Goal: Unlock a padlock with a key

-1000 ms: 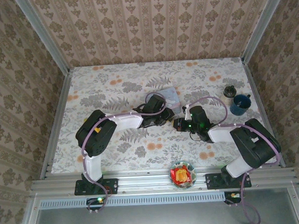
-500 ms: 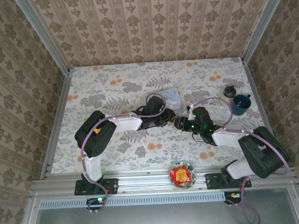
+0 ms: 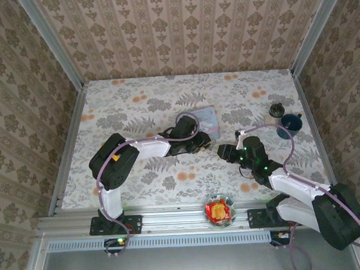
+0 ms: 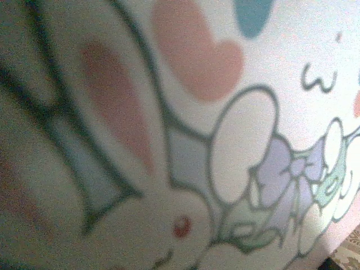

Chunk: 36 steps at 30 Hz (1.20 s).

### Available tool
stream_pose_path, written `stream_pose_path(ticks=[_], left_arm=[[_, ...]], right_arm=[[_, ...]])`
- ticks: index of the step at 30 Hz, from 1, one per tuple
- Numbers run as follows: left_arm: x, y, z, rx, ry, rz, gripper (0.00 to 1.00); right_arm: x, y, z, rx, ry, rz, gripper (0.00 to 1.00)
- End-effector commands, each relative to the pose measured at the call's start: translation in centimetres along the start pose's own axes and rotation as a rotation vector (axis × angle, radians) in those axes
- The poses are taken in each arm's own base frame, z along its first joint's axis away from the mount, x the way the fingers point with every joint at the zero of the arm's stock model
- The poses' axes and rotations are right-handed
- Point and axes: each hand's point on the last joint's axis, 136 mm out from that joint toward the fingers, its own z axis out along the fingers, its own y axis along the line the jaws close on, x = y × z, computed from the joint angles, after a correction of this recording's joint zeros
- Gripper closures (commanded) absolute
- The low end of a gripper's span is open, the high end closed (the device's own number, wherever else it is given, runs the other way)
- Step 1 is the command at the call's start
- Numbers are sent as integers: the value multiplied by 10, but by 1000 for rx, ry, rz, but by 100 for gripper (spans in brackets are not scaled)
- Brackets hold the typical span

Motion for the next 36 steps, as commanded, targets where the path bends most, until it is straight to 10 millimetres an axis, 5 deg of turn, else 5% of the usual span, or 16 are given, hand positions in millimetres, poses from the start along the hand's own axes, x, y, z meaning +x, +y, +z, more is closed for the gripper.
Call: stream_pose_path(ticks=[1,14,26,36], left_arm=[[39,61,1,-183,171,-173,100],[43,57,4,-174,183,-175,100],[45,54,5,-157,194,-180,100],[44,53,6,-143,195,-183,100]], right_arm=[[3,-5,-1,14,-3,33,63],[2,24,34,-96,65,-11,76],[4,21,61,-85,95,3,78],[8,19,67,-100,94,58,99]])
